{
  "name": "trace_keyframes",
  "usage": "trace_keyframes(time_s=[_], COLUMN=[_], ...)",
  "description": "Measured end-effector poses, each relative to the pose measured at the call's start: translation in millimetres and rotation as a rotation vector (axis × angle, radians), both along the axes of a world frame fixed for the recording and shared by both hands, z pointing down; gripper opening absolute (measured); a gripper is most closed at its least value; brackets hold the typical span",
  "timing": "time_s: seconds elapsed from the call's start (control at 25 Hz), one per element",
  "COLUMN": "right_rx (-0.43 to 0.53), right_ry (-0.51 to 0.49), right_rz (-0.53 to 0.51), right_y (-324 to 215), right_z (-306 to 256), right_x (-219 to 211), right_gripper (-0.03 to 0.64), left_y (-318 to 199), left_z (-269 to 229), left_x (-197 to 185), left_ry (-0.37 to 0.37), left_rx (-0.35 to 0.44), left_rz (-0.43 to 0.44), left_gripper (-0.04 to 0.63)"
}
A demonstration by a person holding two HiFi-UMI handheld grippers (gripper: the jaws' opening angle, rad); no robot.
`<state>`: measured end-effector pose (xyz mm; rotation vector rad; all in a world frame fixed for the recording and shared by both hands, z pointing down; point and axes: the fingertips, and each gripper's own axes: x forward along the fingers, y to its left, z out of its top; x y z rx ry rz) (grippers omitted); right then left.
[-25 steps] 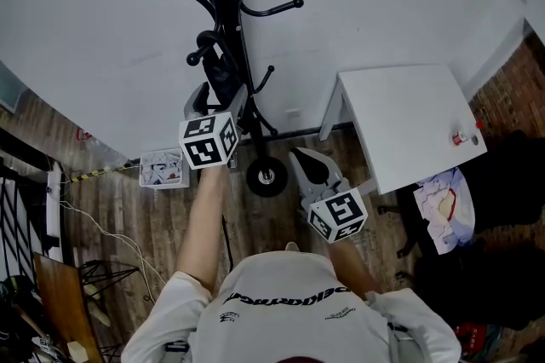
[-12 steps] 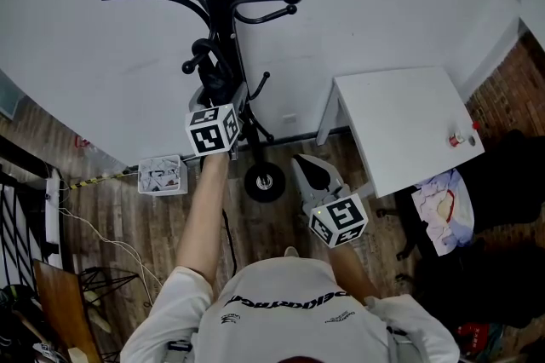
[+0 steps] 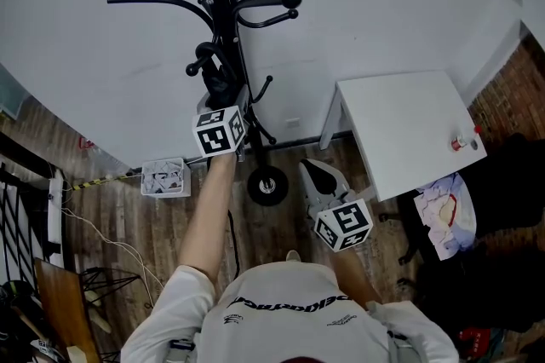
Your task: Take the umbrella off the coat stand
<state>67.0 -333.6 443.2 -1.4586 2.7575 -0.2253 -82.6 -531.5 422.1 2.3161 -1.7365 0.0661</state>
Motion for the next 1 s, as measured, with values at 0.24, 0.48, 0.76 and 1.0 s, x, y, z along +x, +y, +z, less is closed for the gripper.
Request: trace_keyframes(time_s=[0.24, 0.48, 0.76, 1.0], right_rx=[0.002, 0.002, 0.013, 0.024], right_ry=[-0.002, 0.000, 0.006, 0.012], right_rz=[-0.001, -0.011, -0.014, -0.018], right_y=[7.1, 15.4, 26.4, 38.8], right_z=[-1.5, -4.2, -11.1, -16.7], right_x=[-2.1, -8.4, -11.8, -15.6], right_gripper=[-0.001, 0.000, -0.001, 0.000], left_y=[7.8, 19.9, 35.5, 53.1], left_z=[-1.1, -20.8, -43.3, -59.2], left_x=[-9.0, -12.5, -21.3, -26.4], left_ry=[-0.035, -0.046, -0.056, -0.052], left_rx=[-0.018, -0.001, 0.008, 0.021], left_rz=[-0.016, -0.012, -0.025, -0.026], left_gripper=[0.262, 0.262, 0.264, 0.264])
